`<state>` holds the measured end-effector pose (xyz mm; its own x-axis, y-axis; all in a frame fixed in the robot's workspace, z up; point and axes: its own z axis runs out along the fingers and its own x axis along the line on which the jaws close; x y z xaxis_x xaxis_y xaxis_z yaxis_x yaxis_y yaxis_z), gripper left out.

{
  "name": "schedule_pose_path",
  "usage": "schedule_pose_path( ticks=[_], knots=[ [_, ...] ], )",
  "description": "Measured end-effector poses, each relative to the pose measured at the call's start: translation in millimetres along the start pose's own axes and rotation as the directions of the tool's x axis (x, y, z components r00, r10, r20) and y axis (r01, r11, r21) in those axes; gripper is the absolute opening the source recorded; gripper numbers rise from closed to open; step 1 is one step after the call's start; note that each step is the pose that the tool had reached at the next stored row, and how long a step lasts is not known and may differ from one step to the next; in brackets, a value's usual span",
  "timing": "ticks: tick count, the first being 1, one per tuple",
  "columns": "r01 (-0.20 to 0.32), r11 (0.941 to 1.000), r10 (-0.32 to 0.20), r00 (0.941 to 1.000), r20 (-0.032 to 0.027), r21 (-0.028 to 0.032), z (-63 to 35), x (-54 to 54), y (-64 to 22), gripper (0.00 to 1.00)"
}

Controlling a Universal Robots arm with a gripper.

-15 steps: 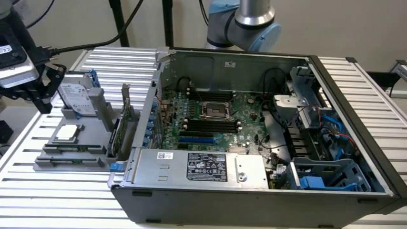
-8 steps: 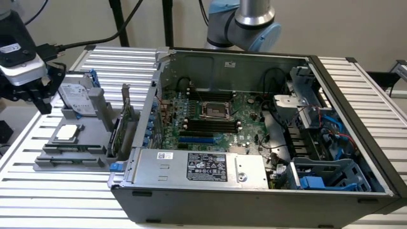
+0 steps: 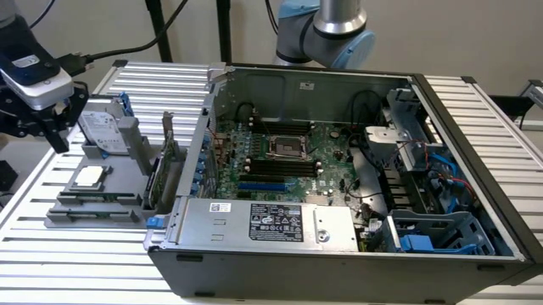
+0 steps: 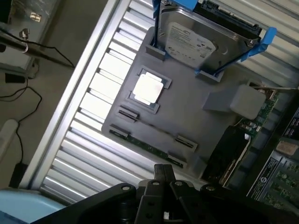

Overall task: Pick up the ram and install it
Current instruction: 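Pick up the ram and move it above insertion slot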

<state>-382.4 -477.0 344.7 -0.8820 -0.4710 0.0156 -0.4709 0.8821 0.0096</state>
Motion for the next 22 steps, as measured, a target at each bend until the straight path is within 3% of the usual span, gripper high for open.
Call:
schedule_pose_path(
  ticks=[5, 11, 16, 22],
  knots=[
    [0.091, 0.9959, -0.091, 0.9959, -0.0009, 0.0014, 1.0, 0.0, 0.0, 0.11],
    [0.199, 0.9801, -0.199, 0.9801, -0.0022, 0.0029, 2.3, 0.0, 0.0, 0.11],
    [0.287, 0.958, -0.287, 0.958, -0.0033, 0.004, 3.7, -0.1, 0.0, 0.11],
    [0.39, 0.9206, -0.39, 0.9206, -0.0049, 0.0053, 5.8, -0.1, -0.1, 0.11]
  ],
)
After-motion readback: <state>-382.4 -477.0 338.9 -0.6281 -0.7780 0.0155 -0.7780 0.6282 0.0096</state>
